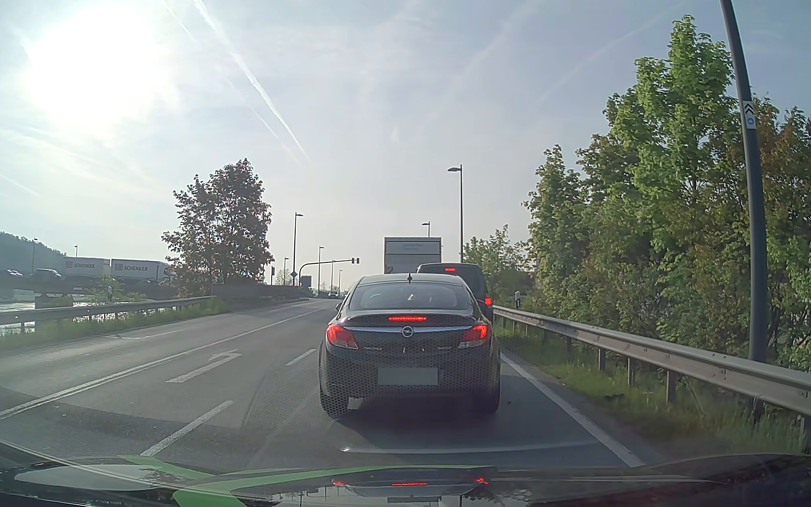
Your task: Follow the waypoints while adhering to traffic rules and regulations
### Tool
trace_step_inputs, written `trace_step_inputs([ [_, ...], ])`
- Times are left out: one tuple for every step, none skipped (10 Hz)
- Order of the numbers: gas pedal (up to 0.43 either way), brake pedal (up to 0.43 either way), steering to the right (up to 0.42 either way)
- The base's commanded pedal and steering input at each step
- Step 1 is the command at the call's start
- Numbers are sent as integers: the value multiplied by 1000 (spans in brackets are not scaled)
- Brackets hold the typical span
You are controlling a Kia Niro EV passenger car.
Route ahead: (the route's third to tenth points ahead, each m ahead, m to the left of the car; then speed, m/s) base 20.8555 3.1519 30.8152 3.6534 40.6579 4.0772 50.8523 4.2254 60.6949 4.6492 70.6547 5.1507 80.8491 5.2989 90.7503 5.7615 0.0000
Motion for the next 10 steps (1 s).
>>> trace_step_inputs([
  [0,457,3],
  [0,457,3],
  [0,457,3],
  [0,457,3],
  [0,457,3],
  [0,457,3],
  [0,457,3],
  [0,457,3],
  [0,457,3],
  [0,457,3],
])
